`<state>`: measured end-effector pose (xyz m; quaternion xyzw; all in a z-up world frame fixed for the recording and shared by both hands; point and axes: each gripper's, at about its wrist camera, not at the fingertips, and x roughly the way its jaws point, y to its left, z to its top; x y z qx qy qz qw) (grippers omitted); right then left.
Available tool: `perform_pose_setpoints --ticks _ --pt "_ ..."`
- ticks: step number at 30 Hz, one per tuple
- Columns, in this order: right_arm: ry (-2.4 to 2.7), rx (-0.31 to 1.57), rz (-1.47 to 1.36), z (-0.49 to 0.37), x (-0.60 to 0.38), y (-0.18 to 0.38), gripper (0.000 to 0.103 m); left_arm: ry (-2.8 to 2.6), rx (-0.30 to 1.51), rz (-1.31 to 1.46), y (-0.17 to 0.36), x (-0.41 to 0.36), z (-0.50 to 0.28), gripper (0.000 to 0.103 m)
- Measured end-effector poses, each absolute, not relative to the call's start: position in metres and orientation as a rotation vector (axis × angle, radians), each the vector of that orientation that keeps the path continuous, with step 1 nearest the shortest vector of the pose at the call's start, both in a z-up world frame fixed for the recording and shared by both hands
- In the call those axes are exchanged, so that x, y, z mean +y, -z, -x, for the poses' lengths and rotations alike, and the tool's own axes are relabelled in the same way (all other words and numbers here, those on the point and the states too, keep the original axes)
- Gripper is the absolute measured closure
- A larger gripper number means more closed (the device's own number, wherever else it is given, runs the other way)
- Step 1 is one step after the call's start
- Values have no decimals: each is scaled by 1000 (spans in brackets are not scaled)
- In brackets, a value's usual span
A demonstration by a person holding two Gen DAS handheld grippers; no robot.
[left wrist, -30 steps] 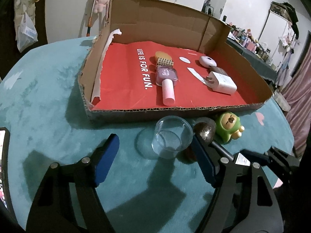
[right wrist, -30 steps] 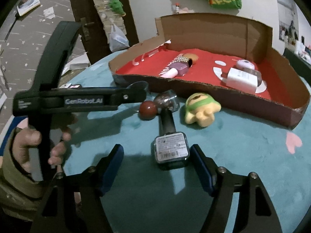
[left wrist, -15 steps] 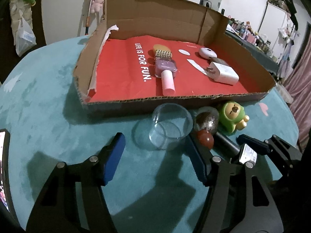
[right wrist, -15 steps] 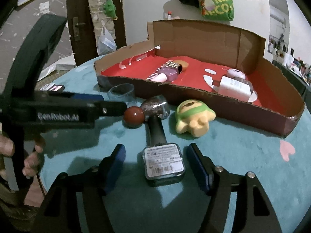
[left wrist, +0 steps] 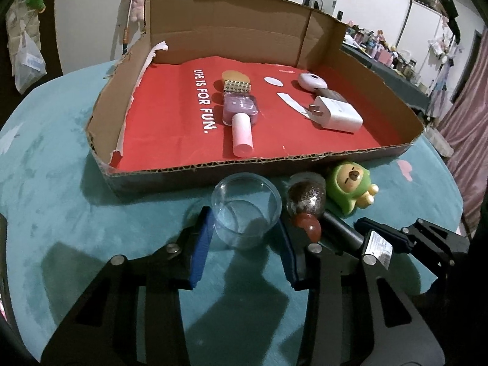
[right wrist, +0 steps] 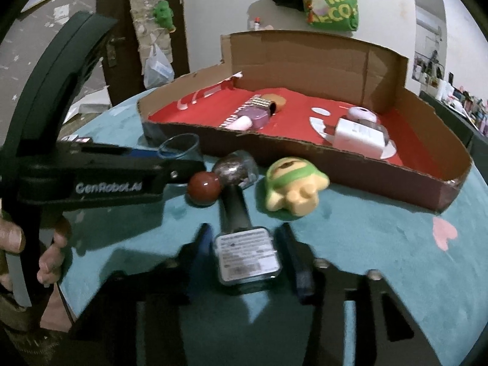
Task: Organize rigid objects
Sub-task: 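Grasp the clear glass cup with the left tool while the right tool grasps the black-capped nail polish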
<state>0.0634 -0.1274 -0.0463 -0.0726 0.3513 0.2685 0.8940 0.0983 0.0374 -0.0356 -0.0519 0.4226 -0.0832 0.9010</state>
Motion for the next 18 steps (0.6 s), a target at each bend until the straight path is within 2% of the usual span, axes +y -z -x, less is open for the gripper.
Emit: perform_pose_setpoints --ticks 18 --pt "-632 733 76 -37 -141 21 63 193 828 126 10 39 -53 65"
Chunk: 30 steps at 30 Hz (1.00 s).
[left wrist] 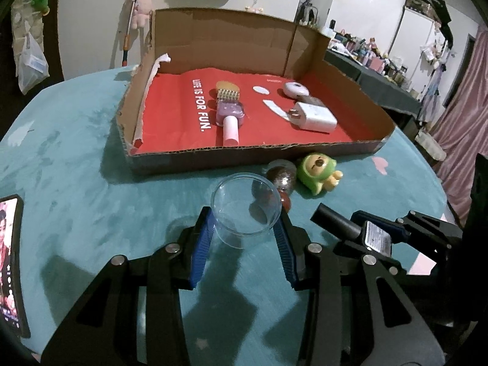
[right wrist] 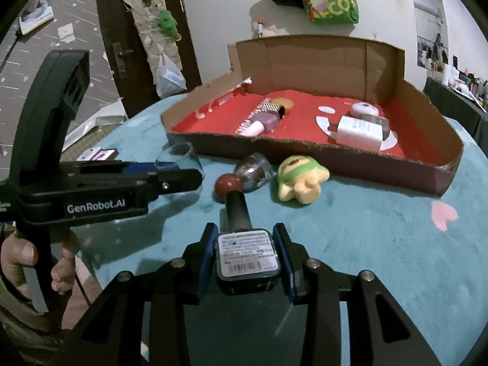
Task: Organize rigid objects
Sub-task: 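Grasp the clear glass cup with the left tool while the right tool grasps the black-capped nail polish, then carry the glass cup and nail polish into the box with both tools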
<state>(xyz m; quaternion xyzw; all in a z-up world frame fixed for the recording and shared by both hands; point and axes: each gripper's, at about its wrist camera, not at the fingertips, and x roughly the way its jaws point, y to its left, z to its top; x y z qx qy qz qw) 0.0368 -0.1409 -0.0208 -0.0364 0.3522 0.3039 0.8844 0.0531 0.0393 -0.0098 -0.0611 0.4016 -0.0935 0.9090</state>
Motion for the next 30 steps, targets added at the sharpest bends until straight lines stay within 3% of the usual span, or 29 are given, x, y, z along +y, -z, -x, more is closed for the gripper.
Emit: perform_pose_setpoints --ticks 14,30 --pt "-639 611 70 -20 -150 -30 63 221 752 113 -24 31 -37 65" --pt "-628 588 86 -41 -148 -48 63 236 731 119 -41 32 -58 65"
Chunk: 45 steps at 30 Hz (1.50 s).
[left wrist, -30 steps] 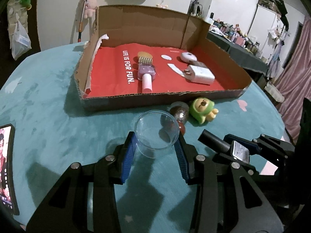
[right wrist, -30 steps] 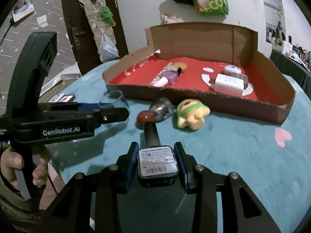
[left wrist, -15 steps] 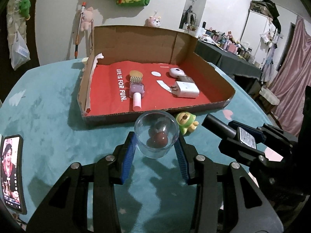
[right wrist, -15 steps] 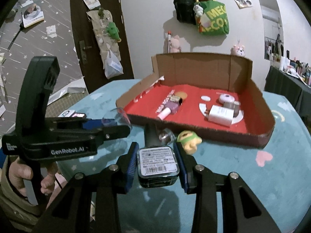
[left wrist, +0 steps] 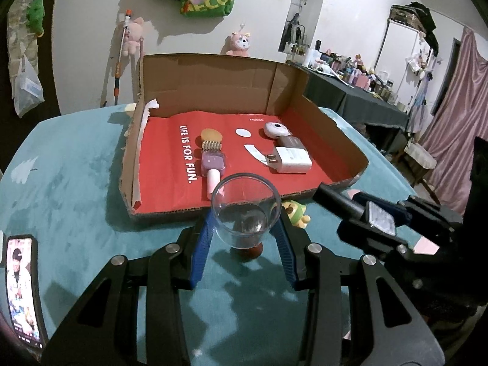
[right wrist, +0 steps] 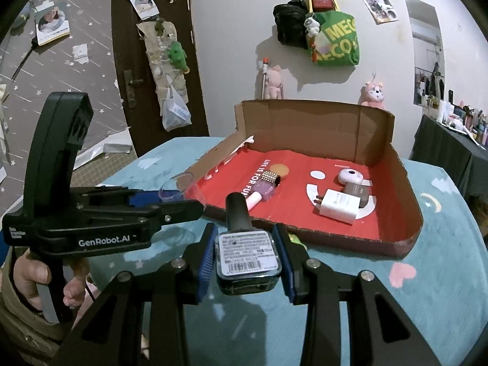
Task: Organize rigid objects
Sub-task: 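Carry the glass cup and nail polish into the box with both tools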
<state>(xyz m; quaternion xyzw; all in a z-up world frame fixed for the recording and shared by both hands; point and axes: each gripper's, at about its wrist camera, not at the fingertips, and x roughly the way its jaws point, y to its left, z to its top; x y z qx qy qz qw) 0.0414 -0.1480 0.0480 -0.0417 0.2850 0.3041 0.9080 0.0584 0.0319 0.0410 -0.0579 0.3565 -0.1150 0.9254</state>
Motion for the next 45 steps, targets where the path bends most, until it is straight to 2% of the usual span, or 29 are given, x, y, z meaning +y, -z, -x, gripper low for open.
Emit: perform_pose_setpoints --ticks 28,45 --pt "-611 755 108 -148 -151 -25 63 362 940 138 -1 10 -172 65" --pt "-675 928 55 -185 -152 1 63 304 1006 133 23 16 -197 65"
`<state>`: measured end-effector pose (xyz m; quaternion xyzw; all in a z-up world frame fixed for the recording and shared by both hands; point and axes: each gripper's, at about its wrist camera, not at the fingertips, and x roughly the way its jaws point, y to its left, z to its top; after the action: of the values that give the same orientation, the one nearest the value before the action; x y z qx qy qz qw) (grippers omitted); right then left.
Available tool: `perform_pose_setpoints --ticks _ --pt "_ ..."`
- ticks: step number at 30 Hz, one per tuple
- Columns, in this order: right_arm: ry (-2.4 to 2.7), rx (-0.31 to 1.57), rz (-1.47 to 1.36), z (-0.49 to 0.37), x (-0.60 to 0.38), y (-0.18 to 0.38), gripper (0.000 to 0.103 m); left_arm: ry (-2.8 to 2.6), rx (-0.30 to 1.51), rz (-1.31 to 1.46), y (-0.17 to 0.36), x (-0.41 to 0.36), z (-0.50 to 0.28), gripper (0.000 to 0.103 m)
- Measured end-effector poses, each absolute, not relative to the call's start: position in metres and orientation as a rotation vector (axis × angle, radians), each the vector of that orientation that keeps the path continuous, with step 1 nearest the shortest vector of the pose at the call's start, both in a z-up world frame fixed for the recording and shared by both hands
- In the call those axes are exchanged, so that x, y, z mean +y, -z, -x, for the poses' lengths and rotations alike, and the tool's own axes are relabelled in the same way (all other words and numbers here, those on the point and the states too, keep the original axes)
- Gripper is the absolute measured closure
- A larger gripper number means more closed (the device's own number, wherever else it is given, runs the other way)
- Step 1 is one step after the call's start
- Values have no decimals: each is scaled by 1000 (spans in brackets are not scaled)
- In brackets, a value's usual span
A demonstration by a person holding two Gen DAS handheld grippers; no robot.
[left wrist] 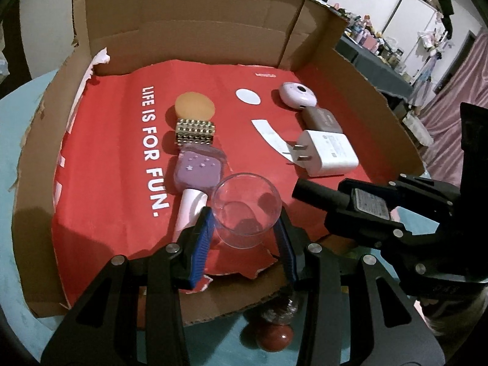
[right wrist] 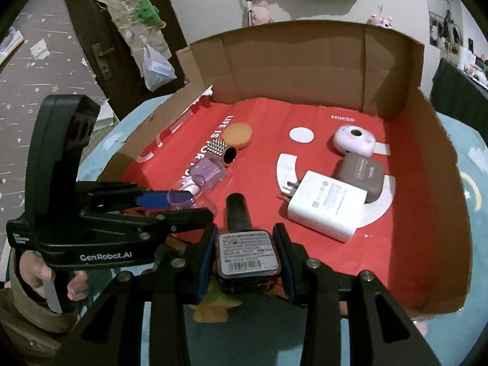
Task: Organize rigid objects
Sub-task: 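Carry the glass cup and nail polish into the box with both tools, then lower the cup and nail polish onto the red paper and open both tools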
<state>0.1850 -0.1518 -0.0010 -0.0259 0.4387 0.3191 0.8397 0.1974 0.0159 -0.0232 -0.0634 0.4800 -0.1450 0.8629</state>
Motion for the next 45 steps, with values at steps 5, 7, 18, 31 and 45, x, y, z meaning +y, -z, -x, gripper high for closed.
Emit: perform_pose_setpoints --ticks 5,7,18,31,45 --pt "-674 959 41 -191 -151 7 64 295 1010 142 26 19 -201 65" --pt "-675 966 27 -193 -152 9 64 285 1007 135 26 20 -202 65" --pt "-624 966 78 -201 -148 16 64 248 995 105 26 22 -209 65" --pt "-552 935 92 -215 -153 23 65 197 984 52 25 20 -214 65" --pt "-447 907 23 -235 -161 23 65 153 974 46 25 26 -221 65"
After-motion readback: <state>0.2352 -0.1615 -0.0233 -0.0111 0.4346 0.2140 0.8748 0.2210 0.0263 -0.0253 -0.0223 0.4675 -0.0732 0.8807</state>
